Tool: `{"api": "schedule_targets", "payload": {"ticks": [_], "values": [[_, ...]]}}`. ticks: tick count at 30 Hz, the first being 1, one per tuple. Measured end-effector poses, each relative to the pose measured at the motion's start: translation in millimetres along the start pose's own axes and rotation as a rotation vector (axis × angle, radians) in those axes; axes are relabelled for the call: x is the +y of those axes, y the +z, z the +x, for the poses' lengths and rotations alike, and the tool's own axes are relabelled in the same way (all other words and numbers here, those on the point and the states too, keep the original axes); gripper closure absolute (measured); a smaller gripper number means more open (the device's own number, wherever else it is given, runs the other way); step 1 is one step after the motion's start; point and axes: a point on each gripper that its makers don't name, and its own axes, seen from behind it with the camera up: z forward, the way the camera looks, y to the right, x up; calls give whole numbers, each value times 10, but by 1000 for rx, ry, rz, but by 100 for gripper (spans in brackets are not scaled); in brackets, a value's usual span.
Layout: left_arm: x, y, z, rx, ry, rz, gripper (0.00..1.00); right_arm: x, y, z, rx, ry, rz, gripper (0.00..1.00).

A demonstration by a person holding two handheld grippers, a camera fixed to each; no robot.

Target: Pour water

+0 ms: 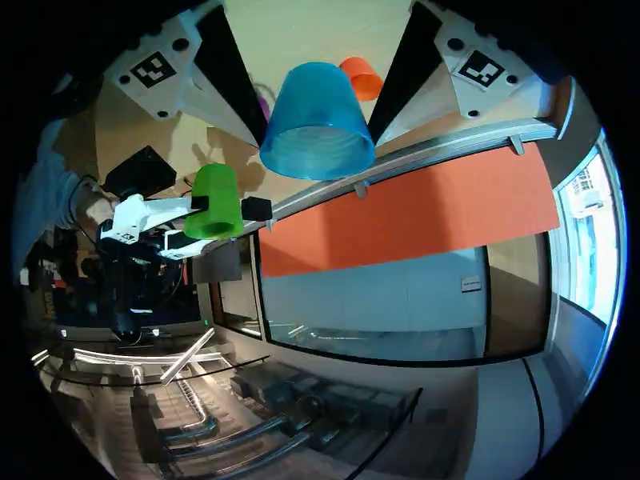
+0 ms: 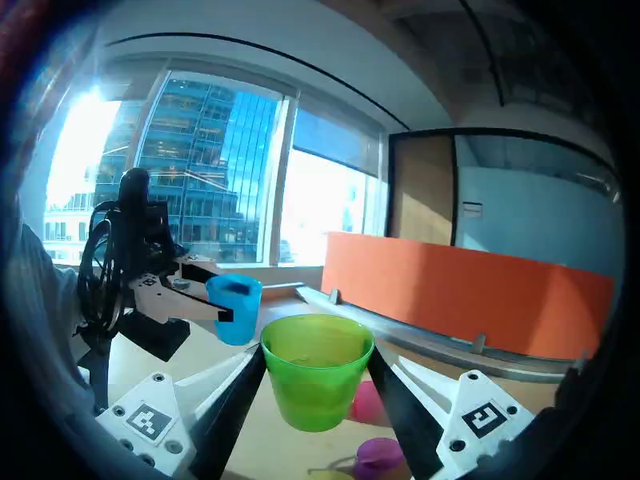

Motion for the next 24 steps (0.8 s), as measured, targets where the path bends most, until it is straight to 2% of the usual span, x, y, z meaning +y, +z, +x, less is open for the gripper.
{"api": "schedule_targets", "payload": {"ticks": [18,24], "values": [[42,-58,-536,-87,-44,-35,13,-166,64,-198,-42,-2,49,10],[67,-72,-683,-119,-50,-49,13,-247,74,-349,-70,-1,78,10]]}}
